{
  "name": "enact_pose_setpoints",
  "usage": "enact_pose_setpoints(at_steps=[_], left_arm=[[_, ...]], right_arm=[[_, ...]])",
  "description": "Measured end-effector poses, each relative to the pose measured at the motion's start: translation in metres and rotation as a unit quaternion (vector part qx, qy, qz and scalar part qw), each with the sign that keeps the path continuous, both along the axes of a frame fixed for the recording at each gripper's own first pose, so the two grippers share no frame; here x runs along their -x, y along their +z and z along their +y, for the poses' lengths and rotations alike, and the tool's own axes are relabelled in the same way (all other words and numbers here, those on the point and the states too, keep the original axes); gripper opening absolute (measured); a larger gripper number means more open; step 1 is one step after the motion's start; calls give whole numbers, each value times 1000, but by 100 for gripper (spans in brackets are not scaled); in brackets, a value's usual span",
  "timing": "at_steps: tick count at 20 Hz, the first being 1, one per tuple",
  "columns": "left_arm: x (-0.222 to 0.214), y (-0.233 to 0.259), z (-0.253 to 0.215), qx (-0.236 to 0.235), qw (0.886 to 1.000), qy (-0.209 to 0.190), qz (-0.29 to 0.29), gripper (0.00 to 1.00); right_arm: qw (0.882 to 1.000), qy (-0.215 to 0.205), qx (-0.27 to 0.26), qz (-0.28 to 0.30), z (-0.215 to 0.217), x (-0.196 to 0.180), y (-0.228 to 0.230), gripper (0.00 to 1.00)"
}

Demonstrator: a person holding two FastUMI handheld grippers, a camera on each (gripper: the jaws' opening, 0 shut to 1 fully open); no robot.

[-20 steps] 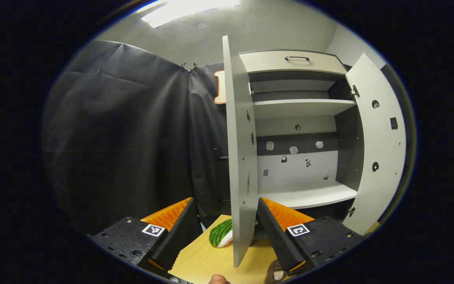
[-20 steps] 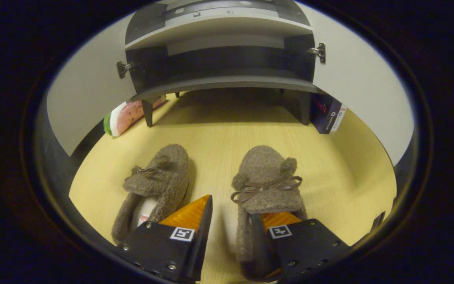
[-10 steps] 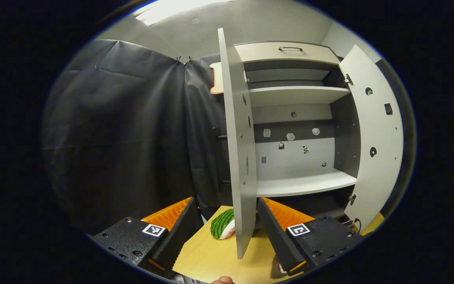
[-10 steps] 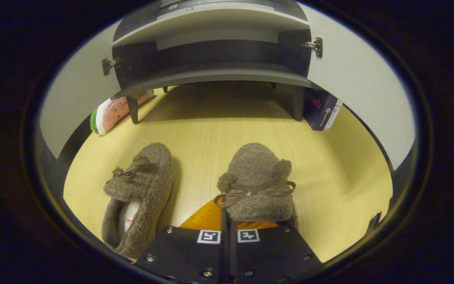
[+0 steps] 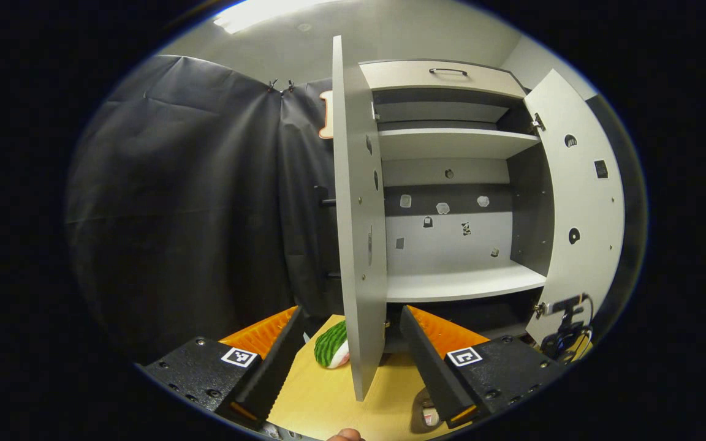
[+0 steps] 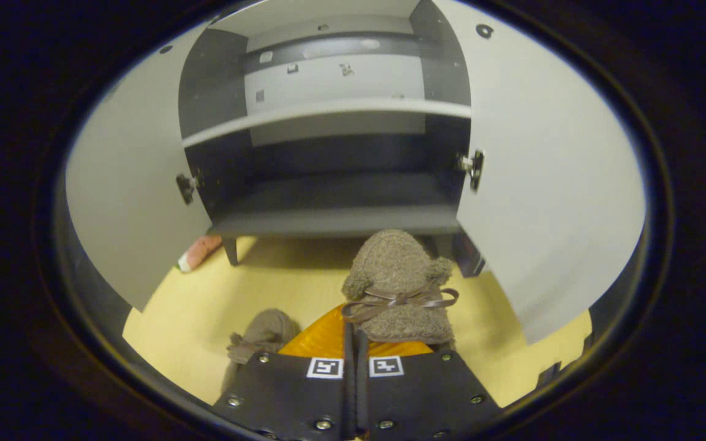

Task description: Grab one shoe with the right hand and put it into the shoe cabinet, grab the other shoe with the left hand and put it into the shoe cabinet; then close the right door with the right hand and the left door with the left hand.

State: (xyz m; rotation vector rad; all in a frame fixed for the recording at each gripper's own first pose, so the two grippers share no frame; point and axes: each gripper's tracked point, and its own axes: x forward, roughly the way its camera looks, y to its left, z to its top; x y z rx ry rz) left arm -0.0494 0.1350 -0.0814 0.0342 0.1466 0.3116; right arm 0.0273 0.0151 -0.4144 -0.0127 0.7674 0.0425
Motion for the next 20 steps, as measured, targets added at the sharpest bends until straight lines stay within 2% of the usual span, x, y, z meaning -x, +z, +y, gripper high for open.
enact_pose_setpoints(at_steps=[9,15,20], left_arm=[[-3,-1,19,7,1000,19,-3,97],[-7,-1,36,10,999,44,-6,97],[-5,-3,50,10,997,70,-6,95]], right_arm=[[990,44,2,-137,27,-138,145,1],[981,67,23,-178,42,-238,184,1],[981,69,33,-178,50,-300,178,1]])
